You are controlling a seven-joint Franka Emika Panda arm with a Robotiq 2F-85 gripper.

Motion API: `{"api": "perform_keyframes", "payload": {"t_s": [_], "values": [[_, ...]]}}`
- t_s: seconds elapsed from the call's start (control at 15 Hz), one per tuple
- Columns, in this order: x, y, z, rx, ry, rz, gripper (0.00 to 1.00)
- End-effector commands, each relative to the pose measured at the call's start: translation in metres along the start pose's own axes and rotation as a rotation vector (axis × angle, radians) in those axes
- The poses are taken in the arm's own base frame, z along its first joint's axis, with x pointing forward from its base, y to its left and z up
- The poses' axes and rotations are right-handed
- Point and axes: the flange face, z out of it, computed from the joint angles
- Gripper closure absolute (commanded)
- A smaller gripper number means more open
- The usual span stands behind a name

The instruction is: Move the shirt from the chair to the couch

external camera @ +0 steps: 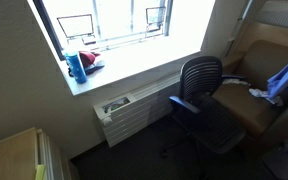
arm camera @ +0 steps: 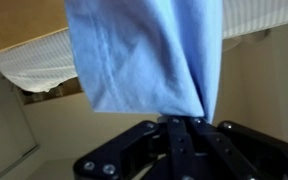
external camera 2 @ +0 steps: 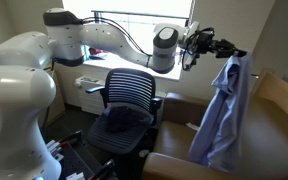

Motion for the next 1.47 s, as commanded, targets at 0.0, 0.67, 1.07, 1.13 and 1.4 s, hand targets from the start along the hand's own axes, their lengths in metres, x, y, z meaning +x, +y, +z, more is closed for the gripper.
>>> {"api": "perform_keyframes", "payload": {"t_s": [0.0,0.67,1.07,1.13,1.4], "values": [[0.009,0.001,0.017,-0.055,0.017,-0.009,1.00],[0.031,0.041,0.099,0.124,-0.073,-0.162,1.00],[-0.009,0.094,0.121,0.234,-0.225,-0.361,1.00],[-0.014,0.099,0.116,0.244,-0.259,-0.401,1.00],[-0.030,0.108,0.103,0.293,-0.370,-0.573,0.94]]}}
